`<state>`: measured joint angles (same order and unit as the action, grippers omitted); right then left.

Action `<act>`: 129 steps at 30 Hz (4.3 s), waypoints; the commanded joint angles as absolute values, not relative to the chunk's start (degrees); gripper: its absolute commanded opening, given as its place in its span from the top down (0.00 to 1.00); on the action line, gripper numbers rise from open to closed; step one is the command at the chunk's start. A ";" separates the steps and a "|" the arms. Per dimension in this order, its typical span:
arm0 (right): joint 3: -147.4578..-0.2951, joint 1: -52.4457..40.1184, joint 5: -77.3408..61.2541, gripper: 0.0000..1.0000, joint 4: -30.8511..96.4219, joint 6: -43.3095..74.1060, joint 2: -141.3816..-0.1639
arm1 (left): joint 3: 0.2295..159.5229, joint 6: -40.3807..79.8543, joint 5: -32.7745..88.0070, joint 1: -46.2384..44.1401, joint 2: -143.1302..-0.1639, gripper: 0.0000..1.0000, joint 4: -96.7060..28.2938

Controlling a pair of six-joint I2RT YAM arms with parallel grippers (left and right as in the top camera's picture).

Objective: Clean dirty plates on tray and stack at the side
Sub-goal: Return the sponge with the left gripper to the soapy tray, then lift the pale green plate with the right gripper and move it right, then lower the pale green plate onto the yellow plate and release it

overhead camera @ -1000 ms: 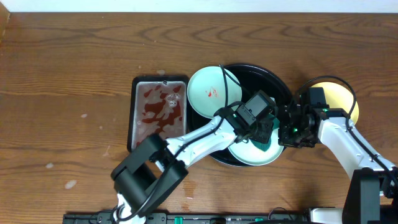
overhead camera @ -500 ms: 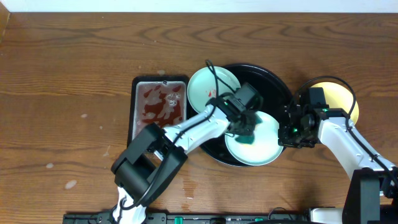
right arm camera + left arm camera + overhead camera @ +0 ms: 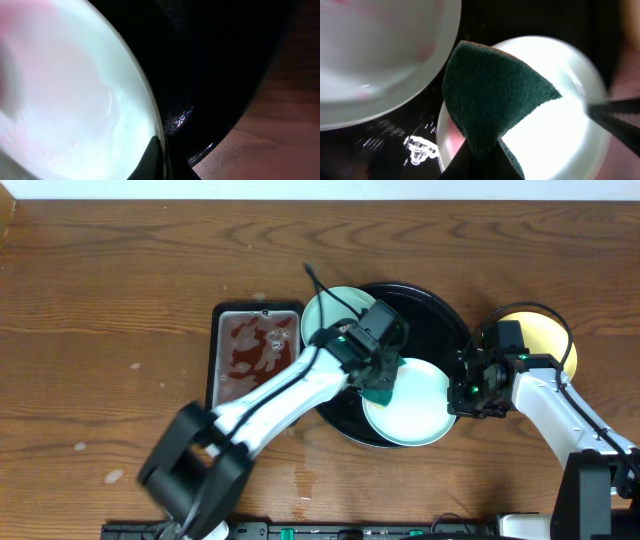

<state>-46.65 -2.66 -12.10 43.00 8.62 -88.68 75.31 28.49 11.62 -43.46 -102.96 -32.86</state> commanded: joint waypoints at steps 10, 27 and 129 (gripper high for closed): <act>-45.93 -3.09 -11.20 0.89 42.70 8.73 -89.25 | 75.24 26.04 5.10 -34.79 -89.71 0.92 -46.19; -42.57 -3.09 -13.26 0.99 40.62 8.75 -89.25 | 73.91 18.98 3.16 -13.78 -88.75 0.93 -50.26; -56.58 -34.98 49.69 0.99 21.41 -32.03 -68.58 | 56.36 15.07 0.62 -9.67 -101.08 0.39 -34.94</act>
<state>-55.37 -34.48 48.36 21.71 -31.57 -69.04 58.41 14.96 1.13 -9.96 -99.98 -35.66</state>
